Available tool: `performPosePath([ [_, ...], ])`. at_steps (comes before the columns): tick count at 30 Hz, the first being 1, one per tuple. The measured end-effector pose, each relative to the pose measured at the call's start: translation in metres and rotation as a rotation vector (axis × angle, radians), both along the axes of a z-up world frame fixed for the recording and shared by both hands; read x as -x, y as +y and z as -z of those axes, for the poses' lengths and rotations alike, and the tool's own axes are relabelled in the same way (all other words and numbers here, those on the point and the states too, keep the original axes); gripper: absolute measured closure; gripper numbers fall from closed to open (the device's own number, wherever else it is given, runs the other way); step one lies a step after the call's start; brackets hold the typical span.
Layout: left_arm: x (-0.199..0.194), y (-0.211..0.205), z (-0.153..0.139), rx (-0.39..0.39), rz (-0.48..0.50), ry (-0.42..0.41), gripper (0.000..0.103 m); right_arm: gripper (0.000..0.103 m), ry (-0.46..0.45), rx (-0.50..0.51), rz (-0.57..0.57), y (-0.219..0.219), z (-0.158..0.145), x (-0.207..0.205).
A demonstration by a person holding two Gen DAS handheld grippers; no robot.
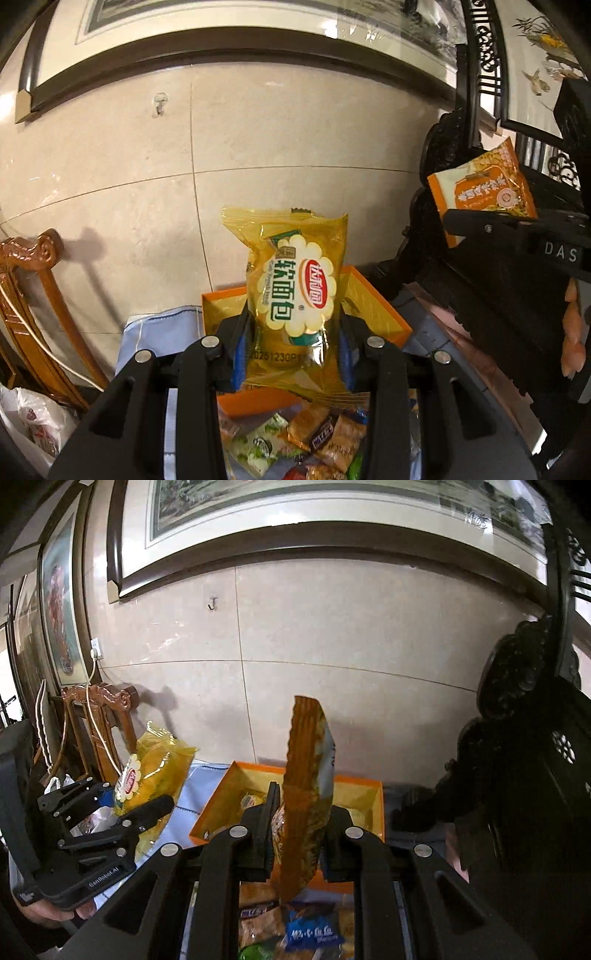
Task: Organize snacks
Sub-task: 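Carry both packets over the orange box and open both tools, then grasp a blue cookie bag with the left tool while the right tool grasps another blue cookie bag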
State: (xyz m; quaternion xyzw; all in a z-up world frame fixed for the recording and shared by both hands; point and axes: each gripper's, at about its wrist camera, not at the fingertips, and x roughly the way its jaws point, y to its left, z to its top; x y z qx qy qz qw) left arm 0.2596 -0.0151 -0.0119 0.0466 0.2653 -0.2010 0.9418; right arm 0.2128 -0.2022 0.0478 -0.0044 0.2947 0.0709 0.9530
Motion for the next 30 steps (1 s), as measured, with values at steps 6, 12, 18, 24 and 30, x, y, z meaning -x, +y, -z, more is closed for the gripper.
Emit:
performPosePath([
  [6,-0.062,-0.023,0.009,-0.048,-0.039,0.037,0.062,0.079,0.067,-0.052,-0.026,0.001,0.012,-0.077],
  [12,-0.097,-0.015,0.061,-0.148,-0.134,0.115,0.008,0.027,0.184,-0.015,0.068,-0.018,0.074,-0.102],
  [18,-0.034,0.025,0.126,-0.122,-0.05,0.216,0.008,0.026,0.335,0.013,0.047,-0.025,0.156,-0.056],
  [24,0.083,0.029,0.202,-0.153,0.191,0.344,0.008,0.023,0.533,0.097,0.023,-0.017,0.248,-0.015],
  [30,0.133,0.026,0.249,-0.158,0.206,0.446,0.008,0.022,0.558,0.131,0.029,-0.004,0.267,-0.025],
])
